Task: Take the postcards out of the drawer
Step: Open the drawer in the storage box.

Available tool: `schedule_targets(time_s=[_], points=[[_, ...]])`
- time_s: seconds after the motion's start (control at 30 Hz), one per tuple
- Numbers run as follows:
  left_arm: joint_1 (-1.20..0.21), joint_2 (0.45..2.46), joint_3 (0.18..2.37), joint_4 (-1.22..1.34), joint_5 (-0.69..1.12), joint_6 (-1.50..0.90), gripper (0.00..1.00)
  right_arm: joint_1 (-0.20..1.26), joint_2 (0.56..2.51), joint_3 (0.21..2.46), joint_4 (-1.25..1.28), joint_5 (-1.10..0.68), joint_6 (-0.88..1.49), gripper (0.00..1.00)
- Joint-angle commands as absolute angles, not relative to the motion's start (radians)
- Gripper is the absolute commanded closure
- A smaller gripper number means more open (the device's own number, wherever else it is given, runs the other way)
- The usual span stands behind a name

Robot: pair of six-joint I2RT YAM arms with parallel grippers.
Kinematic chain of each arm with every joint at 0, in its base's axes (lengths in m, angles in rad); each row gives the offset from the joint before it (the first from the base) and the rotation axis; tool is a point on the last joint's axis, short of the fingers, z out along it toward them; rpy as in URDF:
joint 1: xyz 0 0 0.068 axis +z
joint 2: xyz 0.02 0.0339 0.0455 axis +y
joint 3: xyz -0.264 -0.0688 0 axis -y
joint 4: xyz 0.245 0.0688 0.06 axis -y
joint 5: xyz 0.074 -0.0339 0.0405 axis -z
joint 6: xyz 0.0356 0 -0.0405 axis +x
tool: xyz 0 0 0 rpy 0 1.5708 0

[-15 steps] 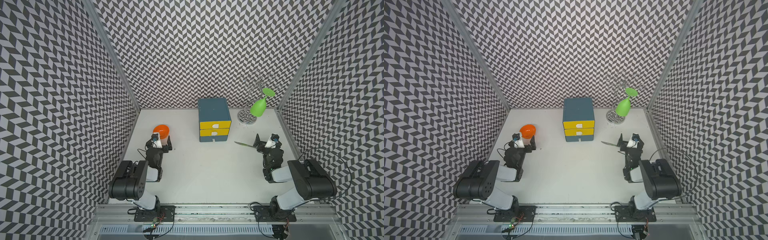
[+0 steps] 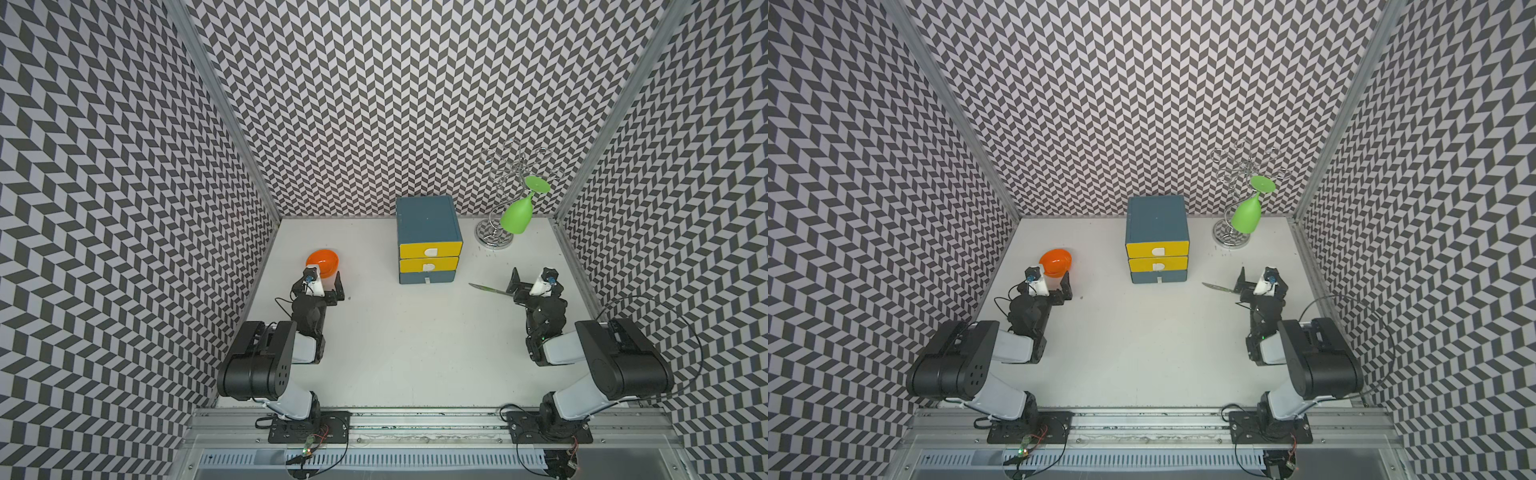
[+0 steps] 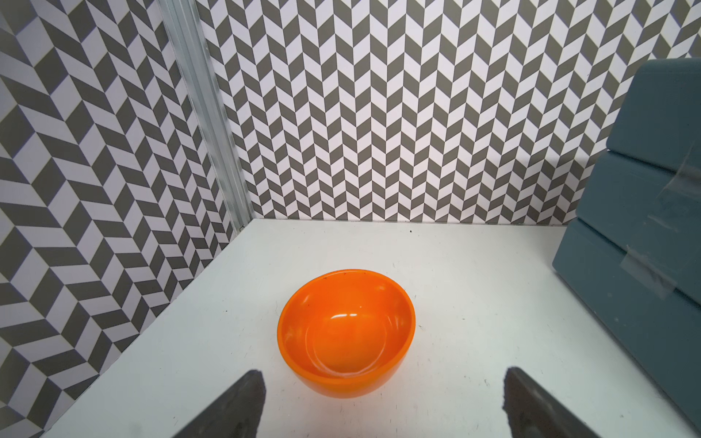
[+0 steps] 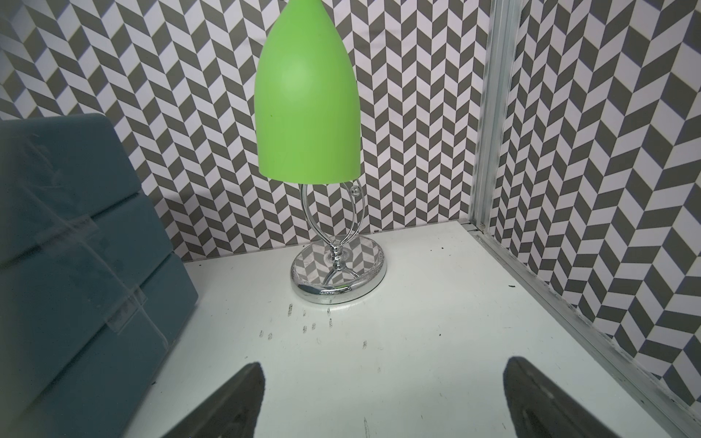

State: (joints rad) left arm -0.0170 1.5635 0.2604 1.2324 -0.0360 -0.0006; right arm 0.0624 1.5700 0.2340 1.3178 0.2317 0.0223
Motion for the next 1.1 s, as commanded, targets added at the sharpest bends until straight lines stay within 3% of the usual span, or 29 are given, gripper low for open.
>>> schedule_targets(time_s=[0.0,0.2,0.27,0.33,0.5,0.7,0.83,1.07], points=[[-0.011,1.559,0.268,1.235,-0.025,0.002,0.01,0.067,1.569,0.23,1.373,0.241,0.018,0.0],[-0.014,1.541,0.256,1.257,-0.038,0.001,0.01,0.069,1.54,0.23,1.367,0.225,0.015,0.01],[-0.026,1.433,0.298,1.091,-0.052,0.007,0.01,0.076,1.435,0.265,1.164,0.213,0.007,0.02],[-0.028,1.299,0.42,0.77,-0.042,-0.057,0.01,0.077,1.322,0.399,0.775,0.199,0.084,0.03],[-0.042,1.203,0.599,0.576,0.178,-0.118,0.01,0.08,1.181,0.51,0.529,-0.095,0.284,0.05],[-0.146,1.356,0.9,0.474,0.364,-0.133,0.01,0.138,1.135,0.473,0.628,-0.367,0.662,0.05],[-0.222,1.536,1.129,0.342,0.447,-0.15,0.01,0.203,1.181,0.459,0.735,-0.407,0.882,0.05],[-0.305,1.674,1.285,0.278,0.418,-0.137,0.01,0.308,1.31,0.443,0.95,-0.413,1.158,0.05]])
